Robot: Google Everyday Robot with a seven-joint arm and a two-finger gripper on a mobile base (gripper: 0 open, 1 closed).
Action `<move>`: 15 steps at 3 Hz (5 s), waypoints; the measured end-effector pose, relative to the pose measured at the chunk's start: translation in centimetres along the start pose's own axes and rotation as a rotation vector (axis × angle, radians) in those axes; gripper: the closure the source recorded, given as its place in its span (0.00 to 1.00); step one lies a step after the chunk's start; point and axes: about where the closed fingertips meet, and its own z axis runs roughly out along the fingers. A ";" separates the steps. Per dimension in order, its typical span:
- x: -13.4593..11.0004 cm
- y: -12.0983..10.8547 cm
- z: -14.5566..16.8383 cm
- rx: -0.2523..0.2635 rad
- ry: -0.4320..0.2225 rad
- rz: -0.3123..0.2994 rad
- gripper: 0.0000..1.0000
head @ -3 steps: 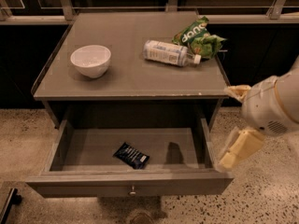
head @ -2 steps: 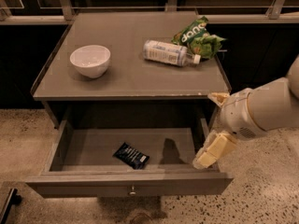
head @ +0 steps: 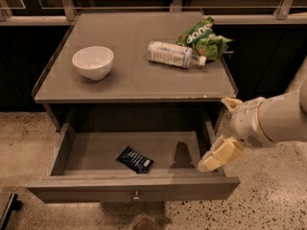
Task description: Pick rxbar blueberry from top drawer and place on counter
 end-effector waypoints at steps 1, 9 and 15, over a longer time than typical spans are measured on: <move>1.5 -0.1 2.8 0.028 -0.009 0.043 0.00; -0.7 0.4 20.9 0.023 -0.110 0.251 0.00; -3.9 2.3 29.0 0.001 -0.157 0.226 0.00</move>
Offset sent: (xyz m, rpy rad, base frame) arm 0.0302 0.0172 -0.1044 0.0617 0.0305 -0.1018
